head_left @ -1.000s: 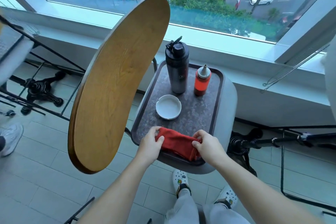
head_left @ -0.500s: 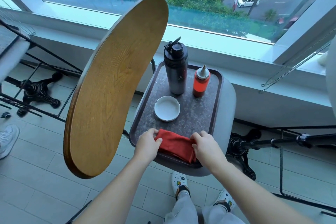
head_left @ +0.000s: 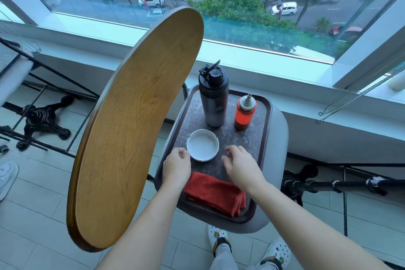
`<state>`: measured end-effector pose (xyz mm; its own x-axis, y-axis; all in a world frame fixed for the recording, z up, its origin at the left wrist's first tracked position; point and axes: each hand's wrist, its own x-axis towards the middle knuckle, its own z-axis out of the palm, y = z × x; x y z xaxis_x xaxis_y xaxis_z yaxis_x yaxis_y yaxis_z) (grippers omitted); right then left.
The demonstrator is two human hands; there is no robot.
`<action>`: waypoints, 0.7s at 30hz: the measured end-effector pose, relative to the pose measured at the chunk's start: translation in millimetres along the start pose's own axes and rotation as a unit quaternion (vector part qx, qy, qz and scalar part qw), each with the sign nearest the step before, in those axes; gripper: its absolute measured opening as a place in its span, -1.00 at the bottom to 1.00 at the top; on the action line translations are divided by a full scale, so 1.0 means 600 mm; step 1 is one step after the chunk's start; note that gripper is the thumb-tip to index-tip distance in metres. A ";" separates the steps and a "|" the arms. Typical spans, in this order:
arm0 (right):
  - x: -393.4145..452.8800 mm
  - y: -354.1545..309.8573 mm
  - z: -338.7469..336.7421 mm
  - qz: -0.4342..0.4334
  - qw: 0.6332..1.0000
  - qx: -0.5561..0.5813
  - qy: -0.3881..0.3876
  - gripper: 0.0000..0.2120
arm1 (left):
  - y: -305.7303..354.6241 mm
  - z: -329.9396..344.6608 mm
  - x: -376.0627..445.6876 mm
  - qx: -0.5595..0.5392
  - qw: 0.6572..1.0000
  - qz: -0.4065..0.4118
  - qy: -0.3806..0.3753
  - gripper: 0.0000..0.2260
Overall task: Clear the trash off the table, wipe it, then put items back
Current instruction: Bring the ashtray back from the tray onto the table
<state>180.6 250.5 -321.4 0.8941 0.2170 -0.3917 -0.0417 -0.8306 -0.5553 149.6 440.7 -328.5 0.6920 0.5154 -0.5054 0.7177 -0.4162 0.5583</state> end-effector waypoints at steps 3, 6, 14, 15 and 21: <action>0.034 -0.017 -0.005 0.031 0.998 0.048 -0.001 -0.61 | 0.015 0.006 0.013 -0.047 0.999 0.013 0.002 -0.69; 0.054 -0.025 0.000 0.055 0.996 0.070 -0.007 -0.60 | 0.019 0.014 0.024 -0.051 0.998 0.026 0.003 -0.62; 0.056 -0.030 0.011 0.103 0.986 0.129 -0.038 -0.62 | 0.013 0.030 0.044 -0.024 0.999 0.032 -0.004 -0.67; 0.056 -0.032 0.012 0.112 0.982 0.146 -0.038 -0.63 | 0.013 0.029 0.044 -0.029 0.999 0.029 -0.003 -0.67; 0.056 -0.043 0.008 0.157 0.965 0.209 -0.036 -0.66 | 0.014 0.026 0.039 -0.041 0.999 0.023 0.000 -0.70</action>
<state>209.6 282.0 -323.8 0.7757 0.0355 -0.6301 -0.4949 -0.5852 -0.6423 173.0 437.5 -345.8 0.7248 0.4972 -0.4770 0.6755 -0.3766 0.6339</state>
